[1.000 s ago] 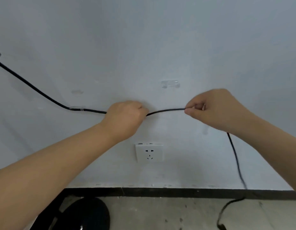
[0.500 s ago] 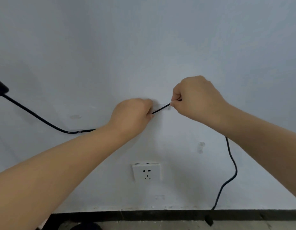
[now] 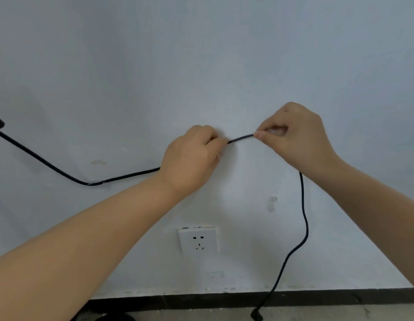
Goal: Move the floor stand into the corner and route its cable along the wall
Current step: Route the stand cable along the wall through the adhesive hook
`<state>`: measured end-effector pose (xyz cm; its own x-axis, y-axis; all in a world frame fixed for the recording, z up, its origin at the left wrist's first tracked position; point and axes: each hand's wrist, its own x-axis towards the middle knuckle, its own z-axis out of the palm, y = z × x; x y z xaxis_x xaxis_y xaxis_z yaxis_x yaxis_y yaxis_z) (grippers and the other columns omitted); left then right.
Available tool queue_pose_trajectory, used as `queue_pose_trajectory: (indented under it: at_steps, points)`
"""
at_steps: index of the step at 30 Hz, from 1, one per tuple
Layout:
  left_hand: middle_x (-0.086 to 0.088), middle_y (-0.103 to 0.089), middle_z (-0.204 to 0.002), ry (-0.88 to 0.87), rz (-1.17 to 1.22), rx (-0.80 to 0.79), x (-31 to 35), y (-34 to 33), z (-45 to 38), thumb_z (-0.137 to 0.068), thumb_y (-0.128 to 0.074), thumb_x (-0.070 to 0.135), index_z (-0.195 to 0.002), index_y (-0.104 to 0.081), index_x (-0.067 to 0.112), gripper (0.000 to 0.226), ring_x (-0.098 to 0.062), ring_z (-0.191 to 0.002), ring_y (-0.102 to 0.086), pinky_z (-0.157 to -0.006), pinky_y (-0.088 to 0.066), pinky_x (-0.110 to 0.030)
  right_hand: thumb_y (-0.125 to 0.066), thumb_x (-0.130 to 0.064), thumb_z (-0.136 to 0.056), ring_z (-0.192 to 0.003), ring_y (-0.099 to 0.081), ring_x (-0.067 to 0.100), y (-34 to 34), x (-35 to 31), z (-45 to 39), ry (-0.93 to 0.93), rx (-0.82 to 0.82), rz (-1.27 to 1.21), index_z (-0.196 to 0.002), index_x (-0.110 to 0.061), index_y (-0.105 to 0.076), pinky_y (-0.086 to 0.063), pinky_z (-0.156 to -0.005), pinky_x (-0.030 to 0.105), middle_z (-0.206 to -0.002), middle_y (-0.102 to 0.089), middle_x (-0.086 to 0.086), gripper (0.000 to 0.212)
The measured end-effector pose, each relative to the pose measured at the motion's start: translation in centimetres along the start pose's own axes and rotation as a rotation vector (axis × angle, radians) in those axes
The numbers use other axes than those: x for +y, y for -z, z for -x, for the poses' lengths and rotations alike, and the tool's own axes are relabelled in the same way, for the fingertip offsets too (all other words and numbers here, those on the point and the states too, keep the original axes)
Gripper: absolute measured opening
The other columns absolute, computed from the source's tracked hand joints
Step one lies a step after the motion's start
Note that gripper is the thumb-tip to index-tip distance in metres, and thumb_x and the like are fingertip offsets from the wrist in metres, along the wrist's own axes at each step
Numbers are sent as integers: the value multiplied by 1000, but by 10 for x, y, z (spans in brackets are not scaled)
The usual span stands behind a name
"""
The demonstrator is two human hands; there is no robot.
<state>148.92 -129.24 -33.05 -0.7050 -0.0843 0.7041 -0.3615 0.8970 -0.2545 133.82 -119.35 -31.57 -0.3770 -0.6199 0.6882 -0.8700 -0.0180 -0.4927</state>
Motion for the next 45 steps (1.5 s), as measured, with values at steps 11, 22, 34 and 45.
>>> queue_pose_trajectory:
  at_steps: [11,22,34,45]
  points:
    - [-4,-64,-50,-253,-296,39,16,-4,-22,-53,-63,-11,-56,-69,10,22,-21,-50,-62,-63,-47,-26,-68,-10,-74,-53,-56,-5,7,50,53,-216,167,-334,-54,-37,-63,-42,-51,3,-64,-59,-15,35]
    - [-14,-64,-54,-447,-12,-104,42,-57,11,-79,-48,1,-61,-69,-3,28,-25,-51,-61,-66,-37,-32,-57,5,-80,-30,-38,4,-24,104,128,-441,-201,-641,-54,-22,-65,-33,-36,8,-34,-55,-8,39]
    - [-5,-60,-41,-616,-69,-439,45,-61,3,-30,-90,0,-41,-66,8,27,-20,-39,-59,-44,-50,-15,-47,-4,-90,-28,-30,7,-31,108,141,-662,-570,-509,-46,-29,-65,-48,-67,53,-29,-49,-6,54]
    - [-8,-69,-69,-761,-262,-521,59,-73,-16,-63,-71,-4,-64,-68,6,10,-25,-72,-63,-66,-53,-26,-54,-19,-87,-20,-29,5,-18,97,114,-784,-734,-185,-65,-13,-64,-23,-29,12,-35,-47,-4,25]
